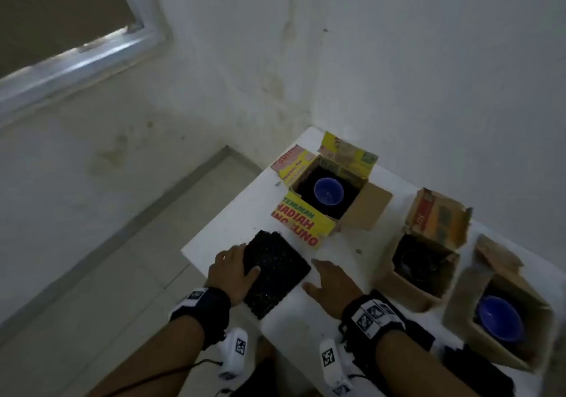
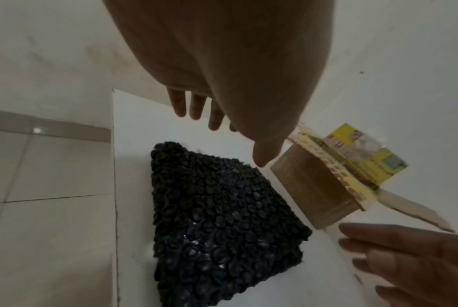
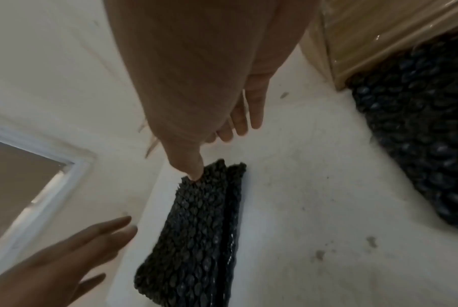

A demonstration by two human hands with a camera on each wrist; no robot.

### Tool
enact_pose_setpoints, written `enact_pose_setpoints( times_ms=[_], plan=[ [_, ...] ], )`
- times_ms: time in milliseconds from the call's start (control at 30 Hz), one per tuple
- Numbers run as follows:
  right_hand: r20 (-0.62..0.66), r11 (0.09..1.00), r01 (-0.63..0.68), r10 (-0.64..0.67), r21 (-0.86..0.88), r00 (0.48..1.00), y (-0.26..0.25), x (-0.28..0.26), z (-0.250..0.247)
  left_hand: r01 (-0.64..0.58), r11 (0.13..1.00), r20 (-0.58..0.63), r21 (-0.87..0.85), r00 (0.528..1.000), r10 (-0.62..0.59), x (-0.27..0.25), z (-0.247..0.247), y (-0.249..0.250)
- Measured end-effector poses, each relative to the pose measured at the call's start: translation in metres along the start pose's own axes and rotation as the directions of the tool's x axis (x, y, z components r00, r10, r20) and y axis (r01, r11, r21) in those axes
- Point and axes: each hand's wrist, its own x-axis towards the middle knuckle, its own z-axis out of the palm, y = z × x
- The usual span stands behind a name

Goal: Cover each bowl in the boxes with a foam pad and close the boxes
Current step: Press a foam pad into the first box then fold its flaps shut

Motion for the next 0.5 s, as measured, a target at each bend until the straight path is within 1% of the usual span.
enact_pose_setpoints(
  times_ms=[67, 133, 200, 267, 333, 400, 500],
  plan=[
    [-0.016, 0.998, -0.056, 0.055, -0.042, 0.998, -0.009, 0.018, 0.008, 0.067, 0.995, -0.027, 0.074, 0.998, -0.065, 0.010, 0.002, 0.001],
    [-0.057, 0.983, -0.118, 0.111, -0.143, 0.992, -0.018, 0.031, 0.017, 0.065, 0.990, -0.027, 0.123, 0.998, -0.062, 0.018, 0.008, 0.001],
    [-0.081, 0.967, -0.147, 0.132, -0.209, 0.988, -0.026, 0.043, 0.028, 0.045, 0.992, 0.017, 0.122, 0.999, -0.048, 0.024, 0.017, -0.002],
    [-0.103, 0.960, -0.154, 0.133, -0.232, 0.986, -0.028, 0.050, 0.039, 0.051, 0.996, 0.051, 0.074, 0.997, -0.054, 0.029, 0.026, -0.009],
    [-0.146, 0.966, -0.138, 0.108, -0.218, 0.983, -0.030, 0.054, 0.048, 0.061, 0.997, 0.041, -0.036, 0.997, -0.060, 0.031, 0.033, -0.013],
    [-0.205, 0.983, -0.100, 0.066, -0.157, 0.977, -0.031, 0.057, 0.054, 0.071, 0.984, 0.024, -0.162, 0.997, -0.069, 0.032, 0.040, -0.019],
    [-0.186, 0.998, -0.060, 0.055, -0.017, 0.981, -0.033, 0.059, 0.060, 0.061, 0.968, -0.015, -0.243, 0.998, -0.067, 0.031, 0.043, -0.028]
  ],
)
